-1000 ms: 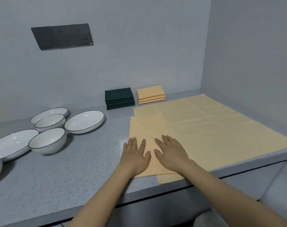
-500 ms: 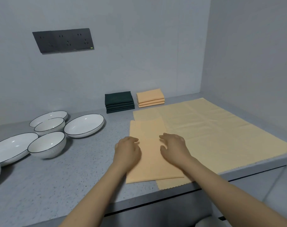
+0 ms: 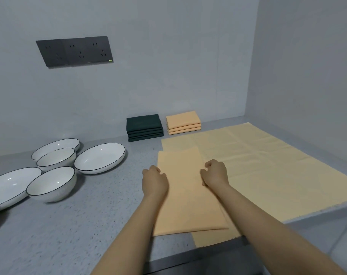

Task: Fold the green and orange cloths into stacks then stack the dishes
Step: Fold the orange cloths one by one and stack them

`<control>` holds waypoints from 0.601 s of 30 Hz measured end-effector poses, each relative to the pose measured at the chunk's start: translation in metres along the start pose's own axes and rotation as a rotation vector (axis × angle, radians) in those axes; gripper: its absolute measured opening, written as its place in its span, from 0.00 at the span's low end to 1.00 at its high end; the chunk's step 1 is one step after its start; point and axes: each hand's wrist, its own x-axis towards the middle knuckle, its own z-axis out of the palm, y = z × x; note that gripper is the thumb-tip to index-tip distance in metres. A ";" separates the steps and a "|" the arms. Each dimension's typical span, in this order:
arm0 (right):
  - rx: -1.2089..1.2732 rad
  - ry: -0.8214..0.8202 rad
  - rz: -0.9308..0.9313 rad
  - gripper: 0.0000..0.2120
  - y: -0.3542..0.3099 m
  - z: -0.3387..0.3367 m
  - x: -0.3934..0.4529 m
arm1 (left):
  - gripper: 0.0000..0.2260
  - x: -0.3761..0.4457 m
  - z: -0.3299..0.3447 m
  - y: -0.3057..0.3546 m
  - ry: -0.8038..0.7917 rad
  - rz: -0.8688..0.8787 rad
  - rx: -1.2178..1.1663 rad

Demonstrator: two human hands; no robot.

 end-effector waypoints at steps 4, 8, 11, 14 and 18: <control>-0.033 -0.002 0.063 0.03 -0.003 0.003 0.012 | 0.13 0.014 0.004 -0.002 0.024 -0.070 0.003; -0.034 0.034 0.109 0.08 -0.004 0.007 0.017 | 0.12 0.023 0.008 -0.005 0.042 -0.126 -0.032; 0.099 0.045 0.141 0.08 -0.003 0.006 0.019 | 0.06 0.024 0.009 -0.006 0.053 -0.147 -0.158; 0.396 0.018 0.182 0.10 0.000 0.001 0.018 | 0.07 0.022 0.006 -0.010 0.009 -0.187 -0.447; 0.624 -0.084 0.132 0.08 0.005 -0.009 0.012 | 0.07 0.014 -0.008 -0.013 -0.094 -0.207 -0.697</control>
